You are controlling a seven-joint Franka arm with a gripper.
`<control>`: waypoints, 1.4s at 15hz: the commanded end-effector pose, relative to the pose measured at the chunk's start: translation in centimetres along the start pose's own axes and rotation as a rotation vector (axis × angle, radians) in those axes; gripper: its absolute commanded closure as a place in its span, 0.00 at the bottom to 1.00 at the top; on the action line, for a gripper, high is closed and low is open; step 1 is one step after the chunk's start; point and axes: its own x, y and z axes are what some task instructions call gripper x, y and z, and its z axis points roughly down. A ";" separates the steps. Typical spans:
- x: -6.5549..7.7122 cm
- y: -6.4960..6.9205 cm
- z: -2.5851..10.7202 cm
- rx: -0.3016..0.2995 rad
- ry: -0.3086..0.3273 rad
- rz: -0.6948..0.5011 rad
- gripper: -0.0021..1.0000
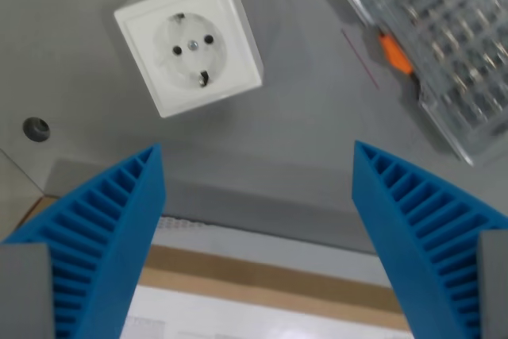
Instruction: Move above the white socket
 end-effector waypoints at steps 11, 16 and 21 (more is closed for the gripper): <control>1.5 -2.5 4.2 -0.032 0.147 -0.353 0.00; 1.9 -2.8 5.0 -0.026 0.145 -0.343 0.00; 2.0 -3.0 5.4 -0.027 0.145 -0.325 0.00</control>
